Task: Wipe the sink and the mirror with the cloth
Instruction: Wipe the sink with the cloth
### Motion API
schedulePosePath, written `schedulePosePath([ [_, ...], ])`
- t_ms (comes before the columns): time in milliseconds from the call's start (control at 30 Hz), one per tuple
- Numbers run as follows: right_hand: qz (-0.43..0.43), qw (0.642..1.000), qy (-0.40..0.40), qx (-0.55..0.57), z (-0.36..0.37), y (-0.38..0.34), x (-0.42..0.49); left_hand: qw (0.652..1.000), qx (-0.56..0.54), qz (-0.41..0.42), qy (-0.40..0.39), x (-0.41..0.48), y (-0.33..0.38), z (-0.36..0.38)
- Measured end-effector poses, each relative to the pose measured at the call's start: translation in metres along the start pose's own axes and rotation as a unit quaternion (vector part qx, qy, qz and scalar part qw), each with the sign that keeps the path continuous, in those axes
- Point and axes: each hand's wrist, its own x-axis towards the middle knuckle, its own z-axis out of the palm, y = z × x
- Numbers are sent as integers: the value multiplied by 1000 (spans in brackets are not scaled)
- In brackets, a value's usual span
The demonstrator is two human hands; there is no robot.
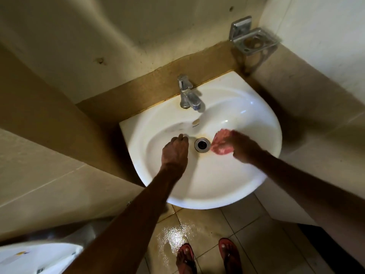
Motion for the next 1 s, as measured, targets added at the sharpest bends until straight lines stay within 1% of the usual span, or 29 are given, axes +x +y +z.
schedulePosePath([
  [67, 54, 994, 81, -55, 5, 26, 26, 1000, 11, -14, -15, 0, -7, 1],
  [100, 55, 992, 100, -56, 14, 26, 33, 999, 13, -23, -17, 0, -10, 1],
  [133, 4, 990, 129, -56, 32, 26, 45, 999, 11, -35, -23, 0, -12, -1],
  [167, -60, 982, 176, -47, 52, 19, 57, 998, 7, -48, -26, 0, -15, -2],
  [200, -107, 973, 206, -14, 69, 1, 61, 998, 3, -60, -24, 1, -17, -2],
  [233, -123, 971, 202, 31, 79, -32, 54, 997, 2, -73, -14, 4, -18, -1],
  [267, -112, 982, 139, 65, 88, -62, 43, 996, 0, -88, -1, 6, -20, -2],
  [300, -77, 990, 55, 105, 88, -89, 28, 995, 2, -102, 12, 8, -20, -4],
  [333, -49, 988, -6, 149, 87, -110, 10, 994, 4, -112, 17, 9, -20, -5],
  [400, -57, 976, -118, 175, 84, -111, -16, 993, -11, -118, 2, 8, -20, -8],
  [433, -62, 970, -159, 171, 71, -102, -27, 992, -29, -119, -11, 7, -19, -8],
  [467, -68, 970, -179, 150, 54, -86, -33, 992, -46, -117, -22, 6, -18, -8],
  [500, -73, 974, -177, 117, 38, -67, -34, 992, -50, -116, -31, 6, -18, -7],
  [533, -65, 982, -158, 77, 22, -46, -29, 992, -42, -115, -43, 5, -17, -5],
  [600, -30, 998, -63, 2, -2, -5, -11, 991, -30, -111, -65, 4, -12, 0],
  [633, -8, 999, -17, -37, -7, 12, -1, 991, -33, -110, -71, 4, -9, 2],
  [667, 19, 997, 10, -68, -8, 21, 7, 991, -34, -108, -74, 5, -6, 5],
  [733, 44, 996, 15, -71, 4, 18, 17, 990, -21, -106, -90, 1, -5, 9],
  [800, 36, 997, 20, -62, 24, 1, 6, 988, -17, -107, -106, -6, -3, 14],
  [867, 51, 998, 19, -44, 41, -17, -10, 988, -17, -98, -115, -16, 1, 12],
  [1000, 58, 997, -40, -32, 51, -67, -37, 985, -44, -100, -137, -39, 9, -9],
])
